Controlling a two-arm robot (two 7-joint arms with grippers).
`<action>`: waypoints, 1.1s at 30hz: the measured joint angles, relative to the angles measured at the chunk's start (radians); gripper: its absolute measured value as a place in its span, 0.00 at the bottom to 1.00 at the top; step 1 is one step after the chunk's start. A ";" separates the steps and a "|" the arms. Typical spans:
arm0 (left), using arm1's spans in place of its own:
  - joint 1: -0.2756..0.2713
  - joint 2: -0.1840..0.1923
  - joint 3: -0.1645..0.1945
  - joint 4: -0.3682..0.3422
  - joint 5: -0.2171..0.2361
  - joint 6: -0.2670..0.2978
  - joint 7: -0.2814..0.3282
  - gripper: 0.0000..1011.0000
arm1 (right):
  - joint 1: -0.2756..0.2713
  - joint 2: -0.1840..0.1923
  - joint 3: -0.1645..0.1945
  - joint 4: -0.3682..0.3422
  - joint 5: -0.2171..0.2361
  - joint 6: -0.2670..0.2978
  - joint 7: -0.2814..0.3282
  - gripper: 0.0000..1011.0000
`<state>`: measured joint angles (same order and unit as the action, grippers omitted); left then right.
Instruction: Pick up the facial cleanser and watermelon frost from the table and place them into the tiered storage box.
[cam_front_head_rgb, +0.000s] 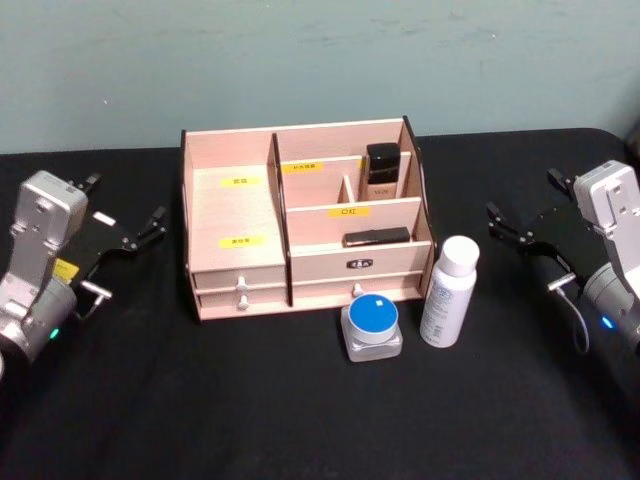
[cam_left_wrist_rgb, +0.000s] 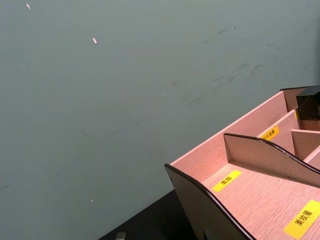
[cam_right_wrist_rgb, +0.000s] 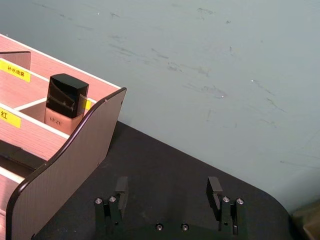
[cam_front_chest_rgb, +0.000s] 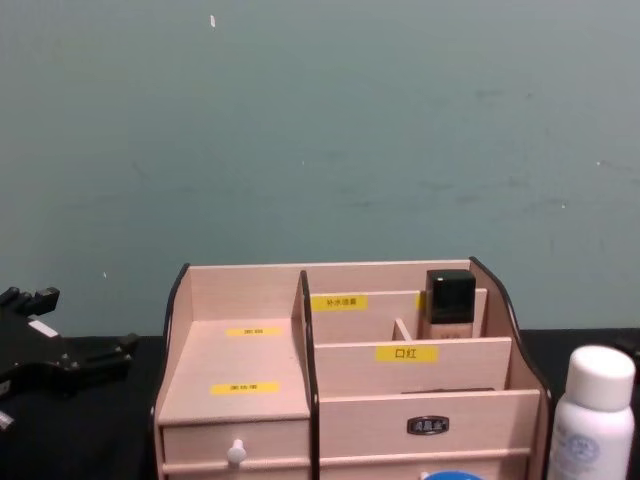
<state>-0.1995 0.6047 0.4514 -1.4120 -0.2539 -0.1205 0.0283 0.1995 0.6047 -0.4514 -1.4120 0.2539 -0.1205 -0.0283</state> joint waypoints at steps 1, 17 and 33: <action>0.000 0.000 0.000 0.000 0.000 0.000 0.000 1.00 | 0.000 0.000 0.000 0.000 0.000 0.000 0.000 0.99; 0.000 0.000 0.000 0.000 0.000 0.000 0.000 1.00 | 0.000 0.000 0.000 0.000 0.000 0.000 0.000 0.99; 0.000 0.000 0.000 0.000 0.000 0.000 0.000 1.00 | 0.000 0.000 0.000 0.000 0.000 0.000 0.000 0.99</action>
<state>-0.1996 0.6047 0.4514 -1.4120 -0.2539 -0.1205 0.0283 0.1995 0.6047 -0.4514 -1.4120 0.2539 -0.1205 -0.0283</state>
